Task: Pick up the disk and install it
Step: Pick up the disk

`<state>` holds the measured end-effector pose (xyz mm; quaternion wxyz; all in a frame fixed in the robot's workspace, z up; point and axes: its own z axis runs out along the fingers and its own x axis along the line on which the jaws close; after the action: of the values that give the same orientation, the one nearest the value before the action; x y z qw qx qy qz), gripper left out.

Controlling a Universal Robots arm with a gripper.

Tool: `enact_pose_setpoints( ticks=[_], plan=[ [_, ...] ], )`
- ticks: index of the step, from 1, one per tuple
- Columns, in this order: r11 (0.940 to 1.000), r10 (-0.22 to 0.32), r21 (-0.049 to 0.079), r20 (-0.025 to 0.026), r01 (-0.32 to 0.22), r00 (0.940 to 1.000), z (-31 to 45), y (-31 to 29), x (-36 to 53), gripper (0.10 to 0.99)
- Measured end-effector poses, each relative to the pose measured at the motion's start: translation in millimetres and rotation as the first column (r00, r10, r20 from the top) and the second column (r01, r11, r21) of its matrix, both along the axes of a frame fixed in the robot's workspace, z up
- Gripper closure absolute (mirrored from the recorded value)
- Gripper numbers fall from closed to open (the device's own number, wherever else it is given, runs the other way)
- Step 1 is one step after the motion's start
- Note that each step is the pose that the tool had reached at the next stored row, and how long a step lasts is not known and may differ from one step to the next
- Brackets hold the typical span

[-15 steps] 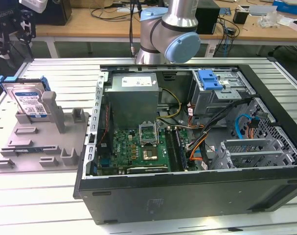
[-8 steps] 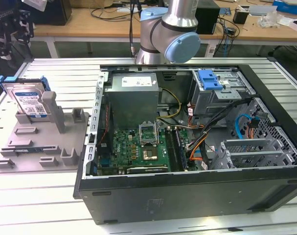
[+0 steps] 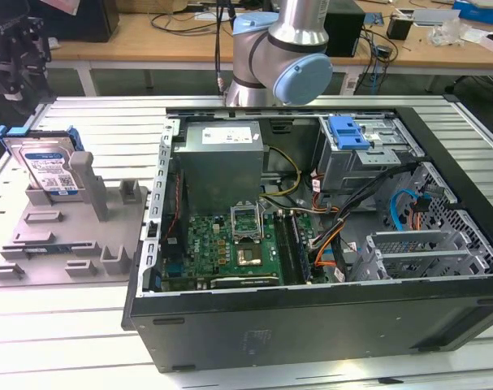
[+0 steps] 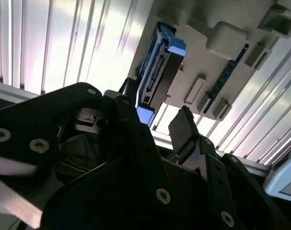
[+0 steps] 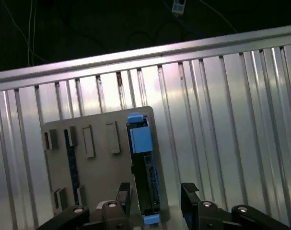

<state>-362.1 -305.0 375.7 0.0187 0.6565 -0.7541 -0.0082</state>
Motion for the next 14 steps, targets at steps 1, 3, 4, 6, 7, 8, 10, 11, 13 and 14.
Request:
enact_pose_setpoints(
  ticks=[1, 3, 4, 6, 7, 8, 10, 11, 13, 14],
  plan=[
    [0.9996, 0.029, 0.000, 0.0000, -0.029, 0.9996, -0.1, 0.0, 0.0, 0.545],
    [0.9965, 0.083, -0.001, 0.0000, -0.083, 0.9965, -0.2, 0.0, 0.0, 0.545],
    [0.9938, 0.111, -0.002, -0.0001, -0.111, 0.9938, -0.2, 0.0, 0.0, 0.545],
    [0.9897, 0.143, -0.003, -0.0002, -0.143, 0.9898, -0.3, 0.0, -0.1, 0.545],
    [0.9881, 0.154, -0.004, -0.0004, -0.154, 0.9881, -0.3, 0.1, -0.1, 0.545],
    [0.9881, 0.154, -0.004, -0.0004, -0.154, 0.9881, -0.3, 0.0, -0.1, 0.545],
    [0.9881, 0.154, -0.004, -0.0004, -0.154, 0.9881, -0.3, 0.0, -0.1, 0.545],
    [0.9881, 0.154, -0.005, -0.0004, -0.154, 0.9881, -0.3, 0.1, -0.3, 0.545],
    [0.9883, 0.153, -0.005, -0.0004, -0.153, 0.9883, -0.3, 0.1, -1.3, 0.545],
    [0.9886, 0.150, -0.005, -0.0005, -0.150, 0.9887, -0.3, 0.1, -2.6, 0.545]
  ],
)
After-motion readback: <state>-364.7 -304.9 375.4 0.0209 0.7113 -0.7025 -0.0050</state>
